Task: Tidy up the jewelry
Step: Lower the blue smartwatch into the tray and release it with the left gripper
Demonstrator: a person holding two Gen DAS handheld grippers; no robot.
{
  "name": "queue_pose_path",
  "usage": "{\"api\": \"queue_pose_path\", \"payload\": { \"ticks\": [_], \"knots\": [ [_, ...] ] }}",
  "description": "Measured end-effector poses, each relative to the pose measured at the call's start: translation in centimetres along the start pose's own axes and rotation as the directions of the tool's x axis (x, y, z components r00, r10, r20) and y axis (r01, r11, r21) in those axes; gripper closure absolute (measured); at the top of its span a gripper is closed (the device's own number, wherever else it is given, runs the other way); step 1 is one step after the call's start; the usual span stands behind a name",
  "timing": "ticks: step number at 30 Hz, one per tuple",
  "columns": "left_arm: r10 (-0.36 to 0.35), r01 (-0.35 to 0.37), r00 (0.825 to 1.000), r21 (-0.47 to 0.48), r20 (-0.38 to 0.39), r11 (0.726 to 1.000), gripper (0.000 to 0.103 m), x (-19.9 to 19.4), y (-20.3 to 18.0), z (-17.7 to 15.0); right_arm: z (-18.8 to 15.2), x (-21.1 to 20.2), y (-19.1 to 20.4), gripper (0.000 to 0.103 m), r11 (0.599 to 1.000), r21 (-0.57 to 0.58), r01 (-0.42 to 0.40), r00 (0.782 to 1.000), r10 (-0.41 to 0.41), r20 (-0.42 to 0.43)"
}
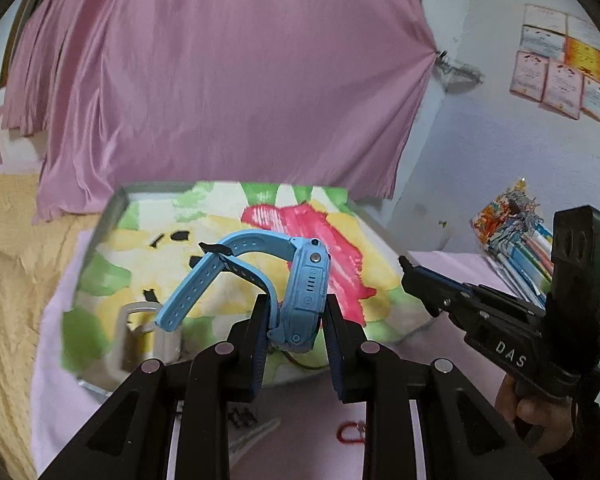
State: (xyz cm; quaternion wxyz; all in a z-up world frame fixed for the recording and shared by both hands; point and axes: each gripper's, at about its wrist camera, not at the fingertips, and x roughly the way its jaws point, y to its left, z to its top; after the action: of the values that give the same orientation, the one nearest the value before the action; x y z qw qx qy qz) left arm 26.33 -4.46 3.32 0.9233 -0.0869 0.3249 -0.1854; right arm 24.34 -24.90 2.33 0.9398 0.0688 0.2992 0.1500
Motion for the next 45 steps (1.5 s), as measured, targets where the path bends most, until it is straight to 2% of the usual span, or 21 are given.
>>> {"api": "queue_pose_path", "payload": {
  "ticks": [8, 17, 24, 29, 31, 34, 37, 38, 40, 42, 45],
  "knots": [
    [0.068, -0.066, 0.992, 0.024, -0.11, 0.998, 0.079, 3.1, -0.5, 0.3, -0.9, 4.7, -1.4, 0.098, 0.999, 0.052, -0.002, 0.991, 0.009, -0.132],
    [0.073, -0.068, 0.983, 0.031, -0.17, 0.997, 0.078, 4.5, -0.4, -0.1, -1.2, 6.6, -1.3, 0.098, 0.998, 0.057, -0.014, 0.982, 0.025, -0.185],
    [0.069, -0.066, 0.983, 0.024, -0.168, 0.998, 0.07, 4.3, -0.3, -0.3, -1.2, 6.2, -1.3, 0.097, 0.999, 0.053, -0.006, 0.981, 0.016, -0.193],
    [0.071, -0.072, 0.985, 0.003, -0.16, 0.997, 0.07, 3.7, 0.0, -0.6, -1.3, 5.0, -1.5, 0.096, 0.998, 0.055, 0.003, 0.985, 0.007, -0.174],
    [0.068, -0.069, 0.988, 0.0, -0.137, 0.998, 0.07, 3.0, 0.0, -0.6, -1.5, 4.5, -1.6, 0.092, 0.998, 0.058, 0.007, 0.986, 0.003, -0.165],
    [0.074, -0.075, 0.992, -0.003, -0.106, 0.997, 0.067, 2.0, -0.1, -0.6, -1.7, 3.7, -1.7, 0.079, 0.998, 0.062, 0.012, 0.99, -0.003, -0.141],
    [0.069, -0.07, 0.995, -0.012, -0.071, 0.998, 0.067, 0.8, -0.1, -0.7, -1.8, 2.1, -1.4, 0.077, 0.999, 0.05, 0.017, 0.996, -0.012, -0.087],
    [0.071, -0.071, 0.996, -0.01, -0.057, 0.997, 0.065, 0.4, -0.2, -0.8, -1.9, 1.6, -1.3, 0.075, 0.999, 0.048, 0.016, 0.997, -0.013, -0.071],
    [0.076, -0.076, 0.997, -0.008, -0.029, 0.997, 0.055, -0.6, -0.3, -1.0, -2.0, 0.3, -1.0, 0.057, 0.999, 0.044, 0.014, 1.0, -0.013, -0.026],
    [0.076, -0.076, 0.997, -0.016, 0.015, 0.997, 0.029, -1.9, -0.4, -1.3, -2.3, -1.1, -0.6, 0.051, 0.999, 0.038, 0.018, 1.0, -0.019, 0.021],
    [0.085, -0.083, 0.992, -0.019, 0.091, 0.996, 0.027, -3.9, -0.4, -1.9, -2.8, -3.2, 0.2, 0.049, 0.999, 0.022, 0.035, 0.996, -0.037, 0.087]
  ]
}}
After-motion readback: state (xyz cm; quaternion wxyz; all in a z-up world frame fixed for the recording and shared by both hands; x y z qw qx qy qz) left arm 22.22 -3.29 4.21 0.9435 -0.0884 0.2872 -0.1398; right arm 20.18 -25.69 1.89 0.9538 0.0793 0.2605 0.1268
